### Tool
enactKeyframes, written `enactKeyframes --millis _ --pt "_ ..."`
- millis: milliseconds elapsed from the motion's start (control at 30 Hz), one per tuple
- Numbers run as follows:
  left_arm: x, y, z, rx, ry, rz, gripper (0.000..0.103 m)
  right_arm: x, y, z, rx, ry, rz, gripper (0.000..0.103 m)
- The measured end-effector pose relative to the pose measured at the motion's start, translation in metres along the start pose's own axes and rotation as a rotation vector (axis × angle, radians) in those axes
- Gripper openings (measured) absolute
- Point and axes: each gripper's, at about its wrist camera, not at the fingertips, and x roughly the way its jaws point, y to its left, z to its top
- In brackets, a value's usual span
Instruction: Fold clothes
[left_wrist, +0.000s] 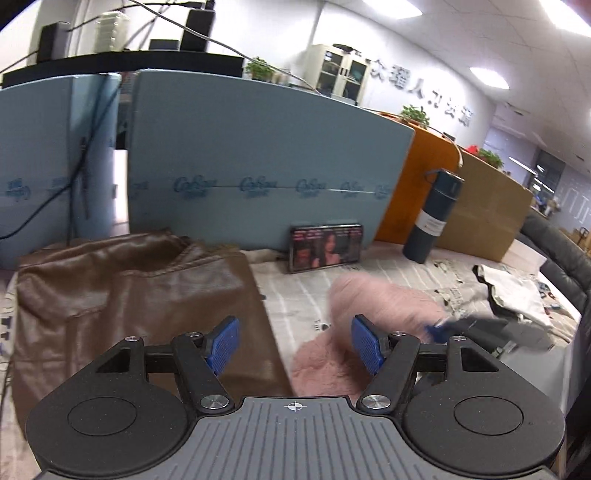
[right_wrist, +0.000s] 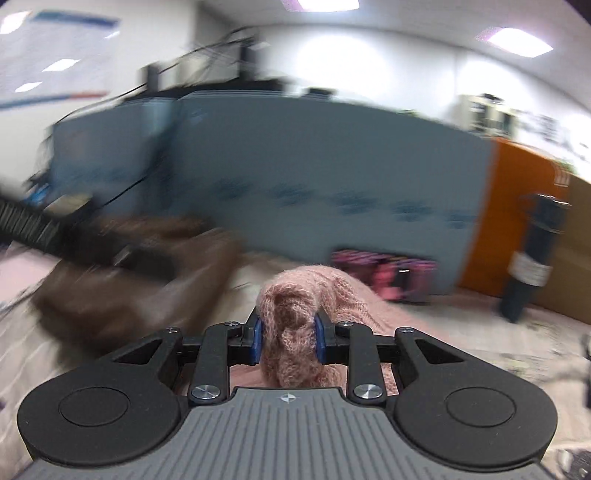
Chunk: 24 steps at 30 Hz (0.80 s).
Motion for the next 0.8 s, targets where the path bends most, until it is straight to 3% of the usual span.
enactKeyframes --millis 133,200,300,333,367,467,633,667,767,800 --pt "-0.002 0.000 -0.002 0.014 0.006 0.002 0.068 0.020 0.021 -0.016 -0.058 0.090 0.092 0.025" --pt "0.000 -0.002 -0.002 0.025 0.009 -0.011 0.068 0.025 0.022 -0.019 -0.066 0.123 0.114 0.031" --pt "0.009 -0.012 -0.003 0.049 0.018 -0.057 0.068 0.012 0.021 -0.013 -0.086 0.117 0.159 0.062" --pt "0.014 -0.016 -0.003 0.057 0.020 -0.066 0.068 0.004 0.020 -0.011 -0.091 0.104 0.166 0.077" --pt "0.018 -0.020 -0.003 0.066 0.022 -0.076 0.068 -0.006 0.018 -0.009 -0.092 0.087 0.168 0.081" --pt "0.038 -0.031 -0.006 0.088 0.049 -0.086 0.068 -0.033 0.002 -0.012 -0.058 0.094 0.177 0.083" --pt "0.084 -0.050 -0.020 0.165 0.167 -0.036 0.067 -0.053 -0.054 -0.027 0.141 0.149 0.017 0.083" --pt "0.090 -0.052 -0.024 0.185 0.177 -0.023 0.064 -0.054 -0.067 -0.030 0.198 0.159 -0.021 0.083" --pt "0.101 -0.059 -0.030 0.243 0.192 0.032 0.040 -0.050 -0.099 -0.037 0.402 0.162 -0.080 0.083" --pt "0.103 -0.060 -0.032 0.262 0.195 0.053 0.041 -0.047 -0.111 -0.040 0.480 0.160 -0.085 0.083"
